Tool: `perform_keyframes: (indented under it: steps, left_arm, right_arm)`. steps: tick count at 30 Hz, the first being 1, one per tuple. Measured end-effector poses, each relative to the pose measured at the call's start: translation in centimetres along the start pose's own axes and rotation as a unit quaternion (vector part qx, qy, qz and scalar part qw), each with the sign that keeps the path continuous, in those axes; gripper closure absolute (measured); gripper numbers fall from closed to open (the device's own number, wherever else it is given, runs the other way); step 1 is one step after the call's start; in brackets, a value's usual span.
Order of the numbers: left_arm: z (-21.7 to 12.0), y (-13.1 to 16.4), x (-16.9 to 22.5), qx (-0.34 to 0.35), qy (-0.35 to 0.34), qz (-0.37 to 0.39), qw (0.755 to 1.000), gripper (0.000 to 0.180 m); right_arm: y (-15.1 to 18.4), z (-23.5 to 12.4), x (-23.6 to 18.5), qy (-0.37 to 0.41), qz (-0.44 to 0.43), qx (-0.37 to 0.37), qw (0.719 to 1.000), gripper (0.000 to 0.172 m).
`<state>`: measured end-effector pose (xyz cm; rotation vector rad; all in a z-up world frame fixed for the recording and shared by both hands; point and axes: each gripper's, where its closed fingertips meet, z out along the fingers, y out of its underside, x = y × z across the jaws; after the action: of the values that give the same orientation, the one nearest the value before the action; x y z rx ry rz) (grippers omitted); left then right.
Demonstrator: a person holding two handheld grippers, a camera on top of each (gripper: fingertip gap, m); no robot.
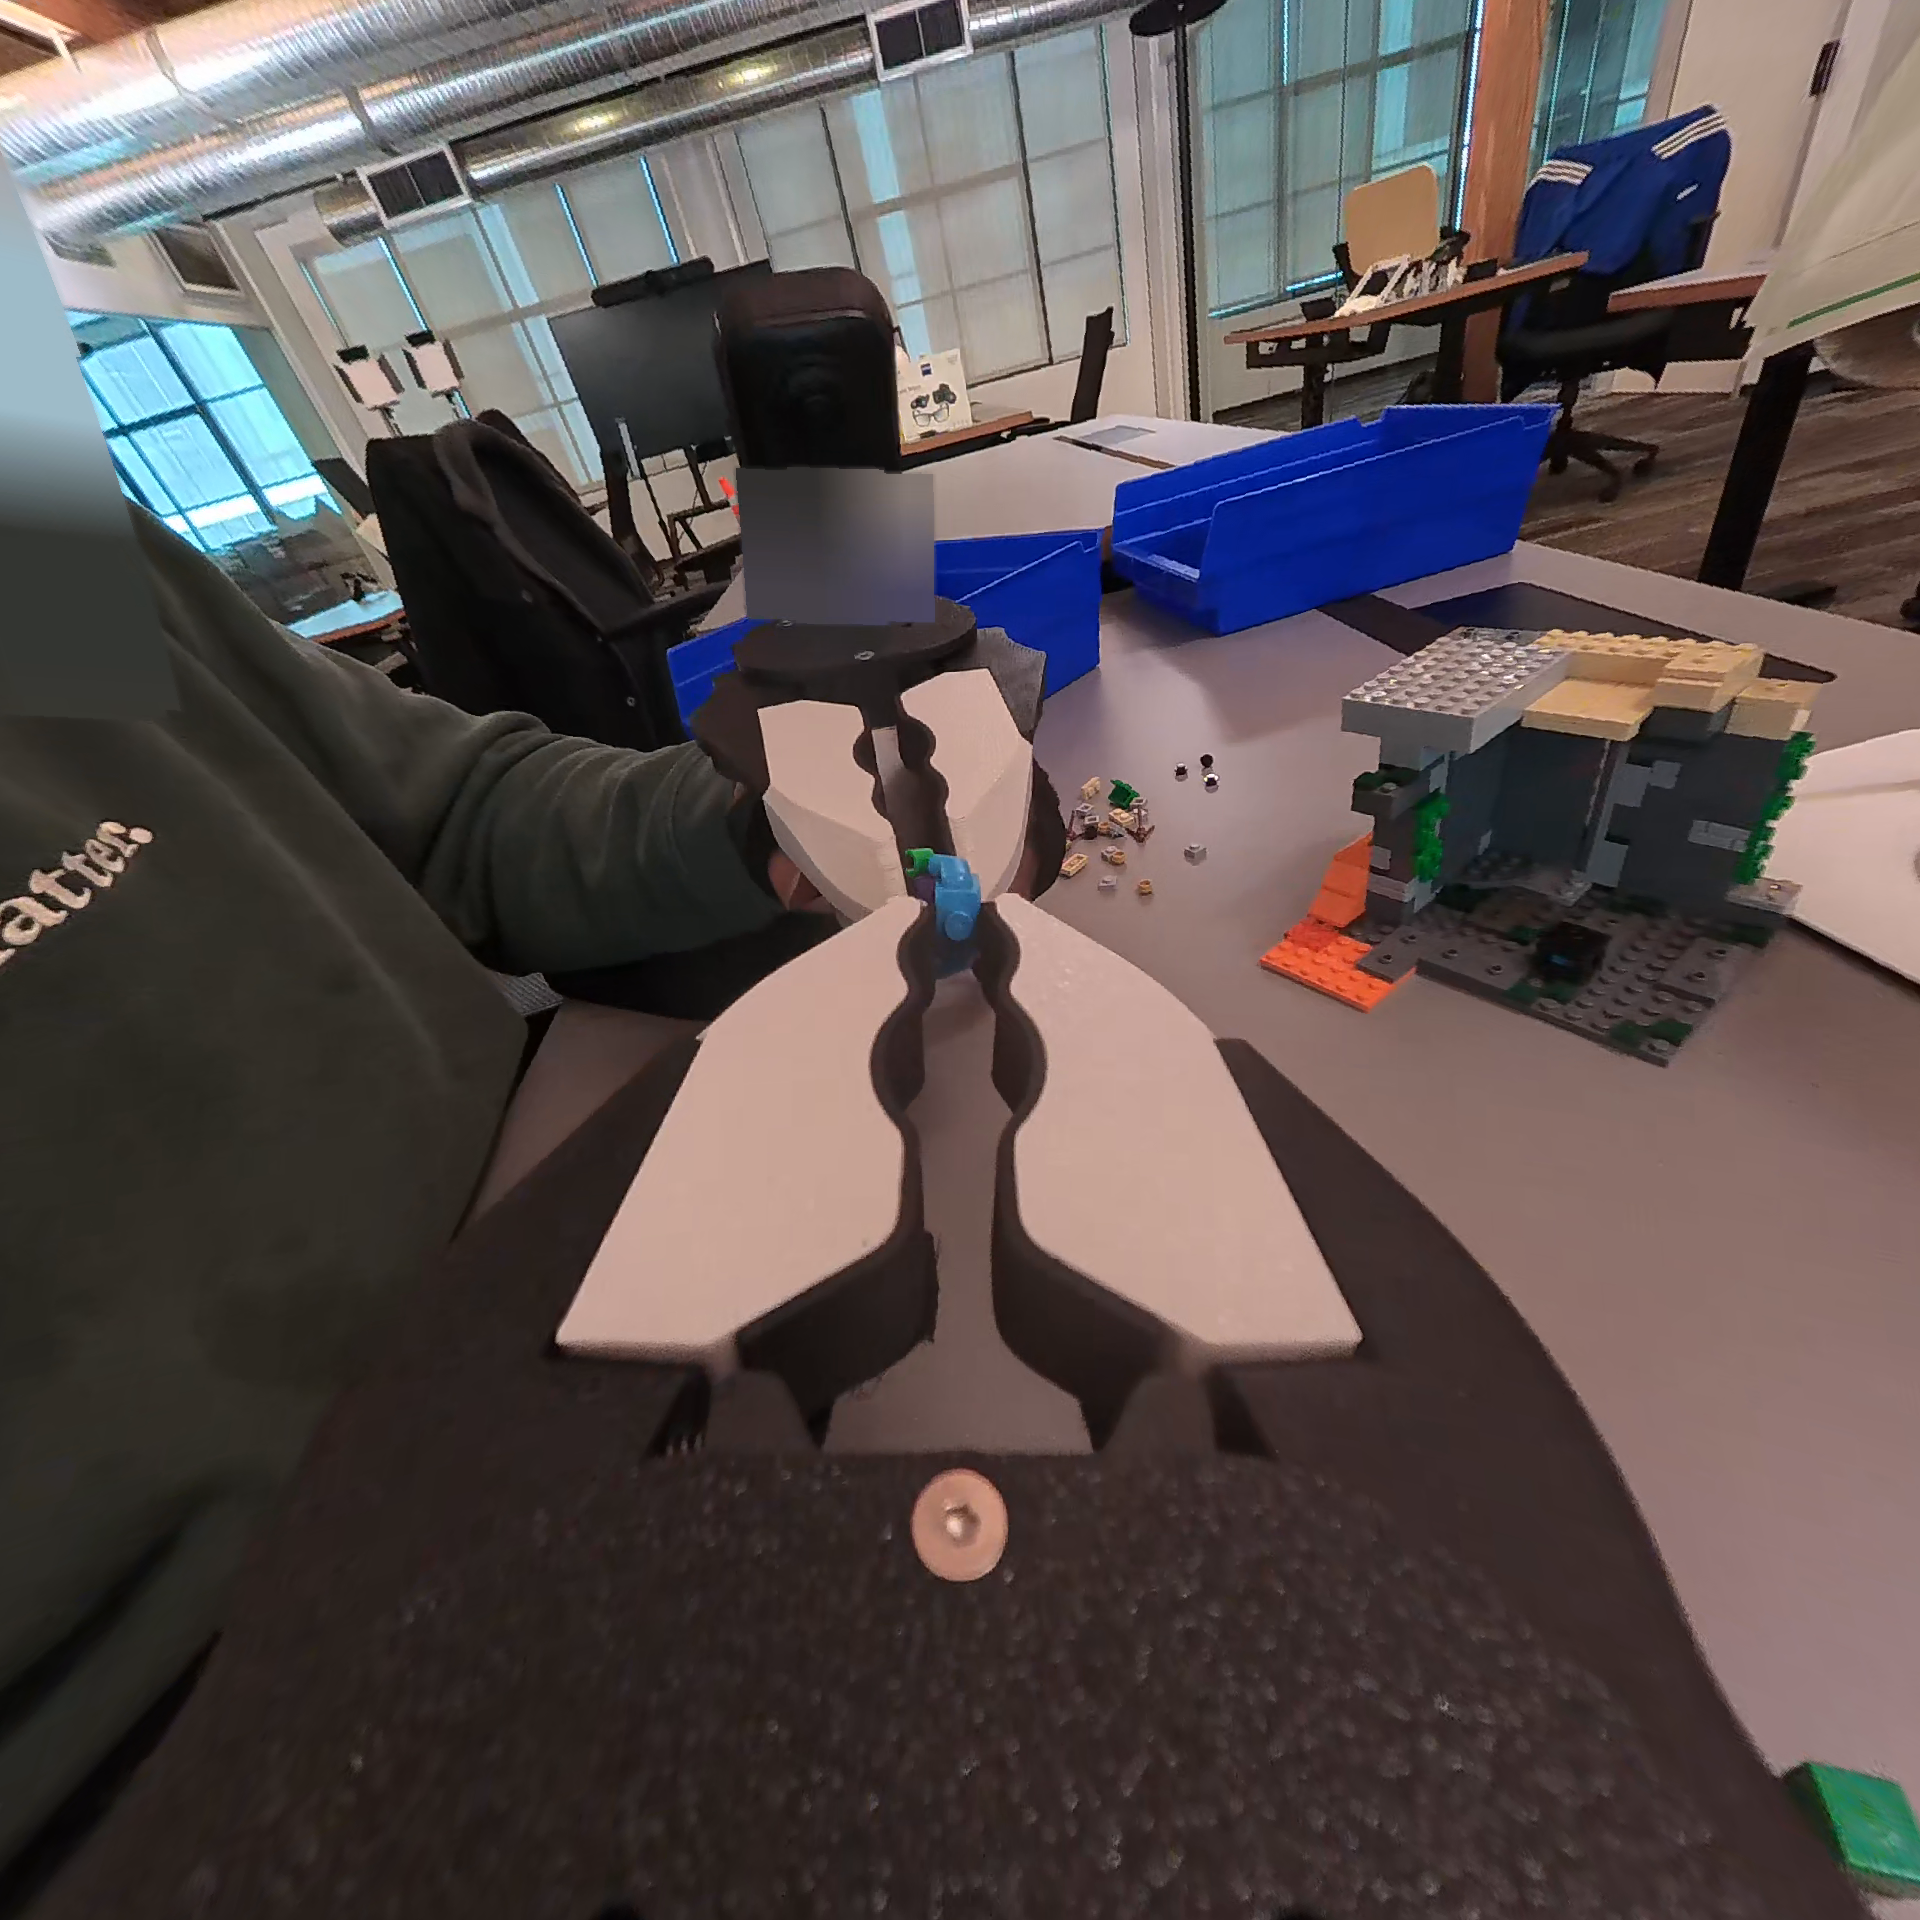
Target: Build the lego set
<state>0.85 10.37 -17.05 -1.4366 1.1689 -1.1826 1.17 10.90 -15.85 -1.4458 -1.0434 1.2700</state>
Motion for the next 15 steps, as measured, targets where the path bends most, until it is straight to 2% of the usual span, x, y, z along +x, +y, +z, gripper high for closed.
perform_keyframes:
  steps: [15]
  left_arm:
    - [-0.16, -0.08, 0.36, -0.003, 0.018, -0.017, 1.0, 0.173]
  right_arm:
    - [0.24, 0.23, -0.59, 0.011, -0.051, -0.015, 0.999, 0.164]
